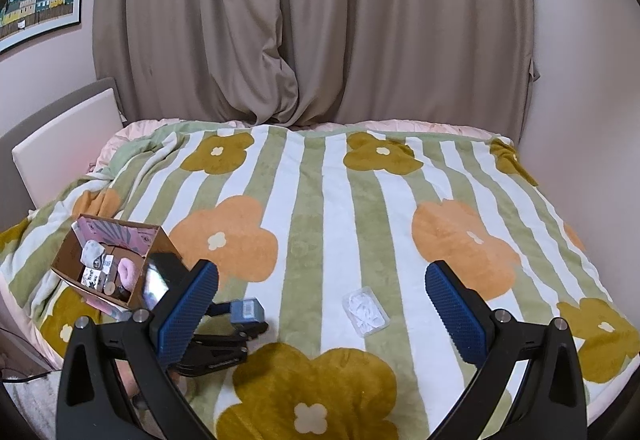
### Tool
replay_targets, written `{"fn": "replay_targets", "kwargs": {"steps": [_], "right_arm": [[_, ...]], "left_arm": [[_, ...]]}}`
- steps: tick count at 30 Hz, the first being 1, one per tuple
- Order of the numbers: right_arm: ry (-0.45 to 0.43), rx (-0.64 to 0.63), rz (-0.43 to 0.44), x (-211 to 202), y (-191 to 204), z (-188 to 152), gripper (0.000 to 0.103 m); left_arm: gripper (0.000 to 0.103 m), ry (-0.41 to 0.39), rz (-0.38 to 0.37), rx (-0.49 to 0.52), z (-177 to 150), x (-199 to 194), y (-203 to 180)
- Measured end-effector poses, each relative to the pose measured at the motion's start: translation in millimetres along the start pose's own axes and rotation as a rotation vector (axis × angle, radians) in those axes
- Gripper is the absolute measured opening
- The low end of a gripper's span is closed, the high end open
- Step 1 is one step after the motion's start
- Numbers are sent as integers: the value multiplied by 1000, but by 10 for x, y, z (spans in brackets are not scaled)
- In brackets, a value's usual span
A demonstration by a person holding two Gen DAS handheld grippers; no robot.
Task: Organize objects
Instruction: 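Lift the blue-grey box with the left tool while the right tool approaches the clear packet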
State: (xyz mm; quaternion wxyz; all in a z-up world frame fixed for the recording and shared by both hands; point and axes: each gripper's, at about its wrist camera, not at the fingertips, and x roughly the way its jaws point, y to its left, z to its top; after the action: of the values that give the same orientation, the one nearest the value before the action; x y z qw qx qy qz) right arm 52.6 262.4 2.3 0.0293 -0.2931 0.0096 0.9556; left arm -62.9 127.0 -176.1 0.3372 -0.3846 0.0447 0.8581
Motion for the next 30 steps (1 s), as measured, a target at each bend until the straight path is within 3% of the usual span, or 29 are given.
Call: {"fn": "replay_targets", "kwargs": {"steps": [9,17,24,30], "right_arm": [[-43,17,33,-160,128,44,103],[-72,6,67,-264,336,68,103],[-95,-25,70,-364,477,66,103],[-109,-34,69,-442,511,55,103]], "left_arm": [[48,-161,153,-40,296,-1189,-21],[48,-268,326,-107,234,-2052,-4],[49,-328,432,-159,-22,-2550,-28],[49,-346,450,-199,-121,-2730,9]]}}
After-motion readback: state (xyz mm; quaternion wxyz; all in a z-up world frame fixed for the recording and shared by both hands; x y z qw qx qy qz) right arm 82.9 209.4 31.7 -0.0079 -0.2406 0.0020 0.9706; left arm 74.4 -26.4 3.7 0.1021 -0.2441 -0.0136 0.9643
